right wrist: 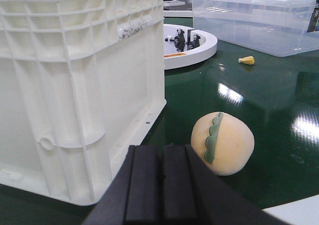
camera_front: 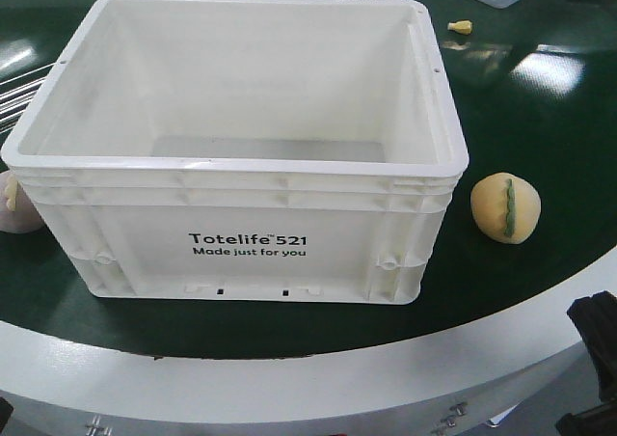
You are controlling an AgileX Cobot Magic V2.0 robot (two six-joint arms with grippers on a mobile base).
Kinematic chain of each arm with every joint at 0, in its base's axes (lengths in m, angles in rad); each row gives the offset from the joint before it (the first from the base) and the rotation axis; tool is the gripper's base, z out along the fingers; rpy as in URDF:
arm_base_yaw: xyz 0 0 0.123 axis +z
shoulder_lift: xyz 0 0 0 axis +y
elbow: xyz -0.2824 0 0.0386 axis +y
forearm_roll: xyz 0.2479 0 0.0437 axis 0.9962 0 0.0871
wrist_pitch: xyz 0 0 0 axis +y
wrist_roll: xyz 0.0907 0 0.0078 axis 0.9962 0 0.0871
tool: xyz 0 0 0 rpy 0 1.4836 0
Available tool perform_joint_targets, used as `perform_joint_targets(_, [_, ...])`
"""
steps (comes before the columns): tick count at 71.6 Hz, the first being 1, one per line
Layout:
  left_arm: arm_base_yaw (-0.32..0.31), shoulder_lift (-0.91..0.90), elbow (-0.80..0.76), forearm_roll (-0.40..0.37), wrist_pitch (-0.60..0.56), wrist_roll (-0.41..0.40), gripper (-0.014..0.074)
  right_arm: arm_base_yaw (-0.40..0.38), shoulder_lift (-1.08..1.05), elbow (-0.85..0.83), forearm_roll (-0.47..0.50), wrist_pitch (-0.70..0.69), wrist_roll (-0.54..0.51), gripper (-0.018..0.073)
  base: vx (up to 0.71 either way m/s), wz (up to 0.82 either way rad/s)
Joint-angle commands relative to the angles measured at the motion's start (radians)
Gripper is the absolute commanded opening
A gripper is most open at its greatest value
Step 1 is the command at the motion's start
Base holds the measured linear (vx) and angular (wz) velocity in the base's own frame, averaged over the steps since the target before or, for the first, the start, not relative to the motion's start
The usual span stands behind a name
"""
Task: Place moving items into box and shelve
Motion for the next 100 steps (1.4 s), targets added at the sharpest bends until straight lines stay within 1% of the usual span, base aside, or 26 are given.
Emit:
perform_joint_targets(1, [-0.003, -0.017, 0.018, -0.003, -0.083, -0.009, -0.0026, -0.004, -0.006, 0.003, -0.002, -0.083, -0.001, -0.0015, 0.00, 0.00])
perform_joint_targets(44, [-0.003, -0.017, 0.018, -0.003, -0.086, -0.009, -0.0027, -0.004, -0.006, 0.003, -0.002, -0.083, -0.002, -0.0015, 0.00, 0.00])
perform_joint_targets(49, [-0.003, -0.017, 0.018, 0.019, -0.104, 0.020, -0.0027, -0.004, -0.006, 0.003, -0.001, -0.098, -0.001, -0.0015, 0.00, 0.00])
perform_joint_targets(55, [-0.003, -0.017, 0.018, 0.015, -0.116, 0.013, -0.0027, -0.004, -0.006, 0.003, 0.020, -0.139, -0.001, -0.0015, 0.00, 0.00])
perform_joint_targets(60, [-0.003, -0.017, 0.017, 0.015, -0.138, 0.014, -0.0027, -0.004, -0.006, 0.002, 0.012, -0.181, -0.003, -0.0015, 0.00, 0.00])
perform_joint_targets(66, [-0.003, -0.017, 0.000, 0.015, -0.159, 0.012, -0.0027, -0.004, -0.006, -0.010, 0.006, -0.192, -0.007, -0.0015, 0.00, 0.00])
perform_joint_targets(72, [-0.003, -0.013, -0.042, 0.015, -0.135, 0.008, -0.0027, -0.004, -0.006, -0.047, 0.010, -0.174, -0.007, -0.0015, 0.00, 0.00])
perform_joint_targets(81, [-0.003, 0.035, -0.140, 0.016, -0.085, 0.008, -0.0027, -0.004, 0.029, -0.153, 0.010, -0.065, -0.005, -0.0015, 0.00, 0.00])
perform_joint_targets(89, [-0.003, 0.136, -0.234, 0.016, -0.082, 0.008, -0.0027, -0.004, 0.121, -0.285, 0.006, 0.014, -0.005, -0.0015, 0.00, 0.00])
perform_joint_targets(100, [-0.003, 0.327, -0.423, 0.015, -0.099, 0.008, -0.0027, -0.004, 0.313, -0.470, -0.017, 0.022, -0.005, -0.0015, 0.00, 0.00])
